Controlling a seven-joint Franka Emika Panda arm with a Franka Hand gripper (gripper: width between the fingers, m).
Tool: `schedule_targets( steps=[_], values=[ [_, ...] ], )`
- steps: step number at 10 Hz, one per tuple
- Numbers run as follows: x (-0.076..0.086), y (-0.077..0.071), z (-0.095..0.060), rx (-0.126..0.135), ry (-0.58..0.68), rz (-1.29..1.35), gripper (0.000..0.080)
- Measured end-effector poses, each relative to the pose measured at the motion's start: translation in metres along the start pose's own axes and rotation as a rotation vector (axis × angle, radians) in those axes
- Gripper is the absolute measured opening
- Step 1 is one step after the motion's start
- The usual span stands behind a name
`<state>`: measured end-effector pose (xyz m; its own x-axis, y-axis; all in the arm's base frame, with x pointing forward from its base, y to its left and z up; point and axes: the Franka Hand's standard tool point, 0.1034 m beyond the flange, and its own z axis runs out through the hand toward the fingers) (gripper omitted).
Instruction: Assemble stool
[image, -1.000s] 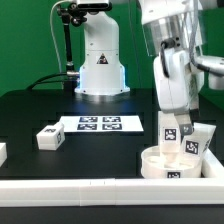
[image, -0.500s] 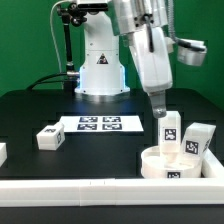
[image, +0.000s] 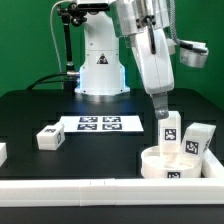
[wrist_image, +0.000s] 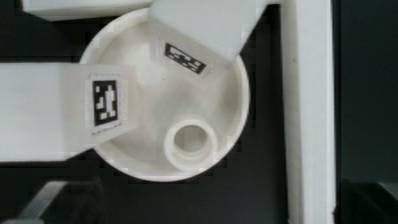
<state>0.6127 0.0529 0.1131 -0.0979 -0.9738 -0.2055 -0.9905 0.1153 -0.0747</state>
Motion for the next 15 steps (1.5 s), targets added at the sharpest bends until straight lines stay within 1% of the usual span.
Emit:
schedule_targets(
  steps=[1,2,3,4,5,6,8,9,10,11,12,13,14,15],
  values=[
    [0.002,0.0,0.0,0.0,0.001,-0.009,0.0649],
    [0.017,0.003,-0.002,-0.024,-0.002,-0.125,0.0649],
    [0.038,0.003,-0.008,-0.036,-0.001,-0.185,0.0649],
    [0.056,0.002,-0.014,-0.032,0.005,-0.23,0.0649],
    [0.068,0.003,-0.018,-0.023,0.011,-0.264,0.0649],
    [0.068,0.003,-0.017,-0.026,0.012,-0.297,0.0649],
    [0.069,0.003,-0.017,-0.027,0.011,-0.444,0.0649],
    [0.069,0.004,-0.015,-0.044,0.019,-0.544,0.0649],
    [0.072,0.006,-0.01,-0.089,0.053,-0.675,0.0649],
    [0.079,0.007,-0.007,-0.142,0.089,-0.893,0.0649],
    [0.083,0.01,-0.005,-0.176,0.103,-1.02,0.0649],
    [0.086,0.012,-0.002,-0.201,0.114,-1.136,0.0649],
    [0.092,0.014,0.001,-0.198,0.123,-1.252,0.0649],
    [0.092,0.014,0.001,-0.2,0.121,-1.265,0.0649]
  ],
)
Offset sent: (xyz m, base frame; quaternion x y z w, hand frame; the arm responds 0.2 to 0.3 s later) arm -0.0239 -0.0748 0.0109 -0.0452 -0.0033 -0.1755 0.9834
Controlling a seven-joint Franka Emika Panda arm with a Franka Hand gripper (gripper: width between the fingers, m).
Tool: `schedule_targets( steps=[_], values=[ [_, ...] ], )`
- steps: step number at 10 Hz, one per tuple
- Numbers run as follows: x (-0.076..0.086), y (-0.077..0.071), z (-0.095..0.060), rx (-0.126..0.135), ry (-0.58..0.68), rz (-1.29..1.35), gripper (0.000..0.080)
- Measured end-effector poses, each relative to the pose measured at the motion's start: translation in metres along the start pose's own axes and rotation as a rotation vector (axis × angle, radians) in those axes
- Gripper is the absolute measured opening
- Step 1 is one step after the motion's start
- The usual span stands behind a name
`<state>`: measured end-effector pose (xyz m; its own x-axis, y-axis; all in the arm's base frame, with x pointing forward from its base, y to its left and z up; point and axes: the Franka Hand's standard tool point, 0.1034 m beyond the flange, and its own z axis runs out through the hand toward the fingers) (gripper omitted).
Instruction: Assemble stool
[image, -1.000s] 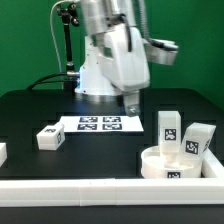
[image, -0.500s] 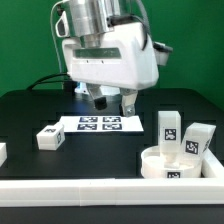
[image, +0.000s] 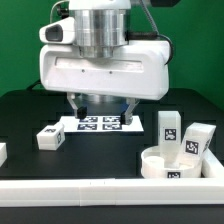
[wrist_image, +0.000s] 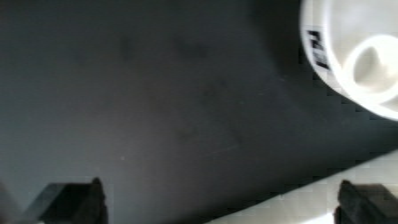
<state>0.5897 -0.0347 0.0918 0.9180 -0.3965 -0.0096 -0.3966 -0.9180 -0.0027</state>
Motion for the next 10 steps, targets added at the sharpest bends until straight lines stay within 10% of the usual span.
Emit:
schedule_targets(
  steps=[3,7,10],
  values=[
    [0.002,0.01,0.001,0.001,0.002,-0.065,0.0649],
    [0.004,0.083,0.013,-0.02,-0.011,-0.103,0.0649],
    [0.0,0.1,0.02,-0.025,-0.023,-0.092,0.0649]
  ],
)
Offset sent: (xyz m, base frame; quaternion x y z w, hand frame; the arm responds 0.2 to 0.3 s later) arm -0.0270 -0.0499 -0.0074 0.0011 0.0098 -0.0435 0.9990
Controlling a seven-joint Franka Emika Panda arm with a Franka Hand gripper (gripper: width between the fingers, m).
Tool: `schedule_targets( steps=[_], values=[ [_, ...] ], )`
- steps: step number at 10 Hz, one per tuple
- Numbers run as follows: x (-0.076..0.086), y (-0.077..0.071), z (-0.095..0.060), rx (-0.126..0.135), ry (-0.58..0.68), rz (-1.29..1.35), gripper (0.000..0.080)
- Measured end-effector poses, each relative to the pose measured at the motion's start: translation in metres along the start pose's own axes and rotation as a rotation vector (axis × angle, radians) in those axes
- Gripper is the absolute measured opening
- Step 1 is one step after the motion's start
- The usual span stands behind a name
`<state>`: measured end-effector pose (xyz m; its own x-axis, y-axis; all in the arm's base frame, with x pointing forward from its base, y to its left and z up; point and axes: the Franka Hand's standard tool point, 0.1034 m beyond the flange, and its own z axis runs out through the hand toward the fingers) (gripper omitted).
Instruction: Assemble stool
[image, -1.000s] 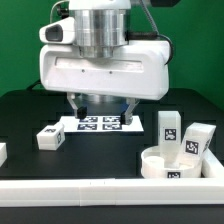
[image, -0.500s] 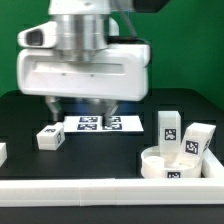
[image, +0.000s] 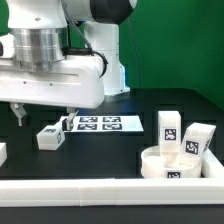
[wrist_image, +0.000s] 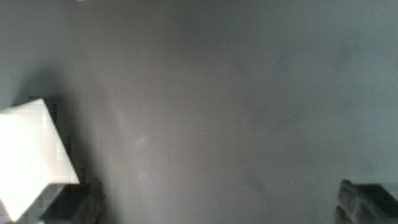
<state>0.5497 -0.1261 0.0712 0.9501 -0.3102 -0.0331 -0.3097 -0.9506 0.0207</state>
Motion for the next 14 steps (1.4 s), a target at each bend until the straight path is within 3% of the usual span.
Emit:
schedule_targets(
  steps=[3,4,8,10,14],
  values=[
    [-0.001,0.001,0.001,0.0,-0.002,0.003,0.0649],
    [-0.009,0.01,0.008,0.01,-0.016,0.037,0.0649],
    [-0.051,0.034,0.039,-0.015,-0.048,0.058,0.0649],
    [-0.047,0.03,0.036,-0.005,-0.066,0.056,0.0649],
    [-0.054,0.031,0.04,0.048,-0.317,0.042,0.0649]
  ],
)
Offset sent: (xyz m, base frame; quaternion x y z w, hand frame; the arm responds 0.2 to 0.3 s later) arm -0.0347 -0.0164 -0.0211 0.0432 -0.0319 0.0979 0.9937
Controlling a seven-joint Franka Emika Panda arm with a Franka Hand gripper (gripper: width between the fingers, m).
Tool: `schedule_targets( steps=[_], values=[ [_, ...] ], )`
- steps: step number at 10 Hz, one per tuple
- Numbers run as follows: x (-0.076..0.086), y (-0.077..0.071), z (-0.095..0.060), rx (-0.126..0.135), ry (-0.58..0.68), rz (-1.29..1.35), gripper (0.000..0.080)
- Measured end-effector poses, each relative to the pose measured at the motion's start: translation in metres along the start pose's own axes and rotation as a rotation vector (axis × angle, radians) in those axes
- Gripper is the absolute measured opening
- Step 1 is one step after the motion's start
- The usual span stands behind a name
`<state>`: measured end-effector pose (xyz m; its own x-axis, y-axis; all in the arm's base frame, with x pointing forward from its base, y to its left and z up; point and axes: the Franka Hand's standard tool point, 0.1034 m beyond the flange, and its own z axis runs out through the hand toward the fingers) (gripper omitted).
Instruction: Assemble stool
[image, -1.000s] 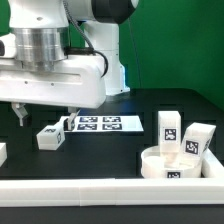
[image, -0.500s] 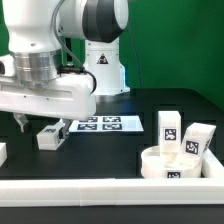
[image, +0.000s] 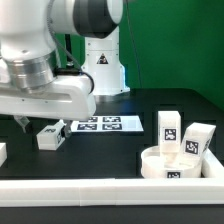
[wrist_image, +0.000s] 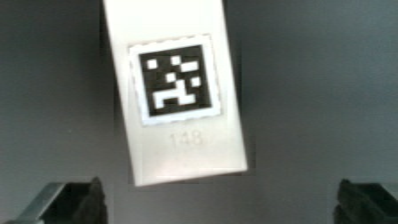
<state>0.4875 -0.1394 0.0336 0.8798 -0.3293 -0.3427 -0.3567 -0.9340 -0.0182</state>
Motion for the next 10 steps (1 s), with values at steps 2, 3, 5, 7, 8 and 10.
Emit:
schedule_targets(
  steps=[2,3,5,7,8,10],
  values=[
    [0.0,0.007,0.002,0.025,-0.155,0.008,0.0649],
    [0.0,0.011,0.003,0.036,-0.223,0.014,0.0649],
    [-0.005,0.015,0.006,0.049,-0.354,0.024,0.0649],
    [-0.008,0.016,0.01,0.058,-0.492,0.02,0.0649],
    [-0.007,0.014,0.014,0.054,-0.513,0.001,0.0649],
    [-0.014,0.013,0.022,0.055,-0.583,-0.009,0.0649]
  ],
)
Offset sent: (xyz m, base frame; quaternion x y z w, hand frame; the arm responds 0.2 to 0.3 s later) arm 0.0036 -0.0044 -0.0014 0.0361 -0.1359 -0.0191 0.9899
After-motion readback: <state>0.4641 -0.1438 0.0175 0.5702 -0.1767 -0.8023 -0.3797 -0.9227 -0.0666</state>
